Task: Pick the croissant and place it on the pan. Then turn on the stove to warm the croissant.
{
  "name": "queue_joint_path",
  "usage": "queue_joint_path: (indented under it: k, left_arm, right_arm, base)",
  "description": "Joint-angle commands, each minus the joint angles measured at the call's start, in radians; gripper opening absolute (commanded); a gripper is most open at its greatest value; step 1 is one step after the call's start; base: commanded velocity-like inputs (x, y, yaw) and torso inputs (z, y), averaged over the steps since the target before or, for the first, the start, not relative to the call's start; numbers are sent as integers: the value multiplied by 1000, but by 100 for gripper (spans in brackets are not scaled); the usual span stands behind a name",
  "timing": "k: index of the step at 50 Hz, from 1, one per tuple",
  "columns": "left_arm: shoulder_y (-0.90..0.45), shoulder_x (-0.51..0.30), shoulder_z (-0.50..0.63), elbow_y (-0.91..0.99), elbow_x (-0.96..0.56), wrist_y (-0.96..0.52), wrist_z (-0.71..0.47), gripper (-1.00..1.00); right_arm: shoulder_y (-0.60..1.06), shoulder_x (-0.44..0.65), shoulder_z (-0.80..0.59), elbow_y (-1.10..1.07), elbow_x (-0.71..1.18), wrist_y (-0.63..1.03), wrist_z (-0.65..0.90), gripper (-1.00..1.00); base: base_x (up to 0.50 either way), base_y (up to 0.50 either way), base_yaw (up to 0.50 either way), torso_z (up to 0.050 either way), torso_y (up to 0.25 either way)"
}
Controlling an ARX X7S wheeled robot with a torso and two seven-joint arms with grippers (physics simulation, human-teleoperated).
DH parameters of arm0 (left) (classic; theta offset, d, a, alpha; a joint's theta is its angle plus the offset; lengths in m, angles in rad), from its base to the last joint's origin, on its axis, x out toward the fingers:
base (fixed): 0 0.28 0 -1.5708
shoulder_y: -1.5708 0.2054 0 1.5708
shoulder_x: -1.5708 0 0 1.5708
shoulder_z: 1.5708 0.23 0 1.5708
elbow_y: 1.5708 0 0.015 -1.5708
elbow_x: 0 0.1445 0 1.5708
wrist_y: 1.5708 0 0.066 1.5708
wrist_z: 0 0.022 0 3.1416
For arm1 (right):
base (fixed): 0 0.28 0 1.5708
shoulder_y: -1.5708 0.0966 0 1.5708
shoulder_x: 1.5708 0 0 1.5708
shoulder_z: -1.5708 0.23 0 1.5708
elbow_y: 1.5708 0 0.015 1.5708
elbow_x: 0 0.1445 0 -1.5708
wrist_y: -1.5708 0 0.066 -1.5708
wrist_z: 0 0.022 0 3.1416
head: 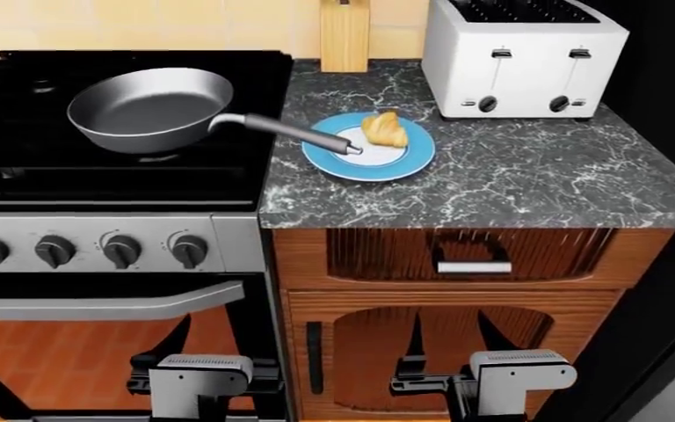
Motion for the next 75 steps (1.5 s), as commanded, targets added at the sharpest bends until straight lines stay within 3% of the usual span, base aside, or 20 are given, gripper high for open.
queue_joint_path:
  k: [1,18,29,35,40,43,45,47,61,62,68,71,73,75]
  left_arm:
    - [2,-10,10,9,-12,-7,-9,100]
    - [-3,-20,11,58,-45,-56,-29,100]
    - [-10,-80,17,313,-106,-266,-34,100]
    - [-69,-129,13,446,-211,-482,-10,100]
    - [-86,-161,39,447,-189,-442,32,100]
    - [-122,-173,20,481,-246,-540,32,100]
    - [-127,-187,14,516,-263,-552,40,100]
    - [-142,-196,2,546,-286,-582,39,100]
    - [-272,-247,-85,655,-498,-828,33,100]
    - [-309,-245,-107,648,-553,-896,18,100]
    - [-415,-260,-106,607,-574,-982,-4,100]
    - [-503,-248,-162,606,-665,-1095,-49,100]
    - [-562,-234,-205,596,-750,-1202,-94,100]
    - [-579,-234,-213,600,-760,-1207,-98,100]
  right_arm:
    - [-2,8,-9,-6,11,-4,9,100]
    - [1,28,-30,-52,-9,47,41,100]
    - [5,79,-58,-300,46,260,6,100]
    - [-5,118,-53,-459,87,381,3,100]
    - [34,152,-82,-531,86,472,-13,100]
    - [47,157,-68,-564,121,510,-21,100]
    - [125,186,14,-809,272,810,34,100]
    - [173,197,64,-888,346,948,55,100]
    - [572,146,424,-1036,921,1591,242,100]
    - [608,150,447,-1022,983,1635,278,100]
    - [721,268,422,-864,1454,1611,684,100]
    - [770,369,311,-770,1688,1534,903,100]
    - [790,399,293,-751,1743,1496,950,100]
    - [815,417,270,-739,1773,1479,975,100]
  base:
    - [0,0,0,50,0]
    - [0,0,0,50,0]
    - [0,0,0,26,0]
    - [0,0,0,0,0]
    - [0,0,0,0,0]
    - [0,0,0,0,0]
    - [0,0,0,0,0]
    - [0,0,0,0,0]
    - [0,0,0,0,0]
    - [0,0,0,0,0]
    - [0,0,0,0,0]
    - [0,0,0,0,0]
    - [0,0,0,0,0]
    - [0,0,0,0,0]
